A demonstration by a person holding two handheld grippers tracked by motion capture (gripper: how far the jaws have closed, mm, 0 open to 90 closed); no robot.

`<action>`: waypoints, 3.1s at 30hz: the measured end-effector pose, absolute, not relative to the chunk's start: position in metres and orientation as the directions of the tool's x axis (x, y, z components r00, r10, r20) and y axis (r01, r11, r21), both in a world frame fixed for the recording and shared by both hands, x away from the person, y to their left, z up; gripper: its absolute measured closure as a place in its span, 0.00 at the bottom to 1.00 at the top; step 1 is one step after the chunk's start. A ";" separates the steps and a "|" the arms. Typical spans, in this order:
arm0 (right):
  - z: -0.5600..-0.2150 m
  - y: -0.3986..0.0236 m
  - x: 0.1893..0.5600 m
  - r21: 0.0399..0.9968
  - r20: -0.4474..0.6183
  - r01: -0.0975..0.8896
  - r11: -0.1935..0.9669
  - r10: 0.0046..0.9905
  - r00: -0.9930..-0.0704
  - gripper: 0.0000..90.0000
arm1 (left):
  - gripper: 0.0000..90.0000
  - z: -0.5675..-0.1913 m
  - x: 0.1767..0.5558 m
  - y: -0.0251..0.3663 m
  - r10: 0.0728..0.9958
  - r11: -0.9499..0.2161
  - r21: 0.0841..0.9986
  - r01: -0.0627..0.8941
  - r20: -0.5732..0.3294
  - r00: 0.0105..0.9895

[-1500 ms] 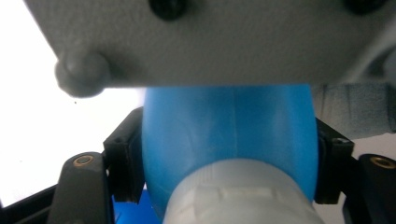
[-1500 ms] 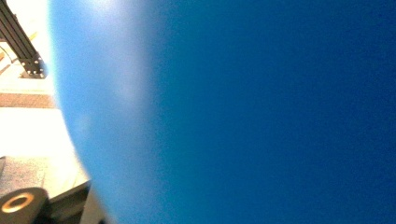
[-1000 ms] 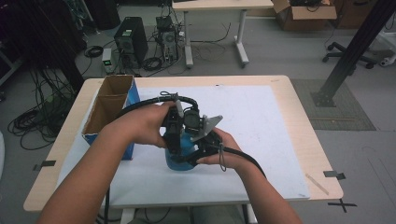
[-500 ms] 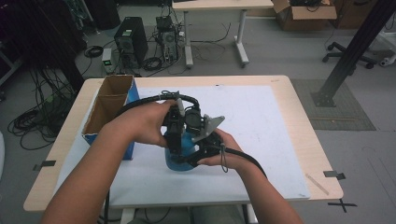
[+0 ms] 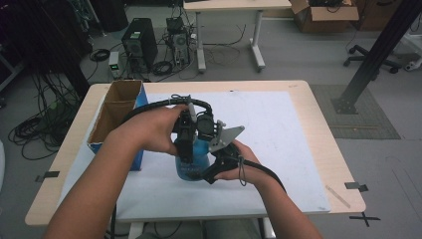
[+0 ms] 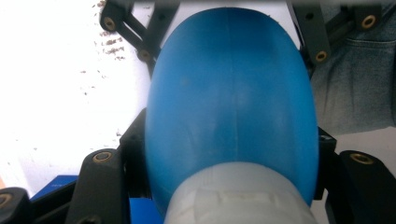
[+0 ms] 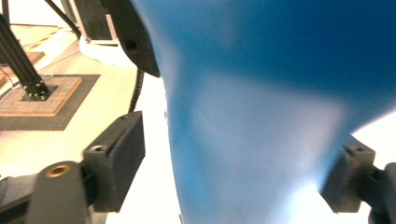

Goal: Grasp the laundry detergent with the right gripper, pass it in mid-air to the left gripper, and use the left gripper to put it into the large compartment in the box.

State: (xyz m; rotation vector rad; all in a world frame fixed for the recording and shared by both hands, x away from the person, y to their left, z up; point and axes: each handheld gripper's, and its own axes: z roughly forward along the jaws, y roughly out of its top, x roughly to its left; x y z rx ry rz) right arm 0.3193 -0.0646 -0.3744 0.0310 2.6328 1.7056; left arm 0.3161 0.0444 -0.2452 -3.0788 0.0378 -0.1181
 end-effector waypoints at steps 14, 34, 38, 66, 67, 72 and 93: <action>-0.373 -0.080 0.324 0.911 0.021 0.026 0.412 0.017 -1.000 0.00 | 0.43 -0.240 0.322 0.046 0.016 -0.998 -0.063 0.020 0.069 0.998; -0.357 -0.129 0.330 0.914 0.023 0.057 0.403 0.090 -0.996 0.00 | 0.43 -0.219 0.334 0.059 0.170 -0.983 -0.067 0.172 0.037 0.985; -0.352 -0.145 0.331 0.908 0.003 0.052 0.415 0.117 -0.993 0.00 | 0.43 -0.209 0.343 0.068 0.298 -0.953 -0.053 0.299 0.020 0.954; -0.336 -0.188 0.343 0.875 -0.042 0.076 0.478 0.230 -0.972 0.01 | 0.43 -0.148 0.380 0.119 0.842 -0.538 0.027 0.842 0.068 0.536; -0.336 -0.189 0.344 0.874 -0.042 0.077 0.480 0.231 -0.972 0.01 | 0.43 -0.146 0.381 0.122 0.850 -0.525 0.025 0.851 0.071 0.522; -0.334 -0.190 0.347 0.865 -0.041 0.082 0.495 0.232 -0.972 0.01 | 0.43 -0.131 0.387 0.141 0.884 -0.464 0.023 0.886 0.072 0.461; -0.331 -0.195 0.353 0.858 -0.044 0.081 0.507 0.231 -0.972 0.01 | 0.43 -0.097 0.400 0.221 0.976 -0.214 0.062 0.975 0.058 0.210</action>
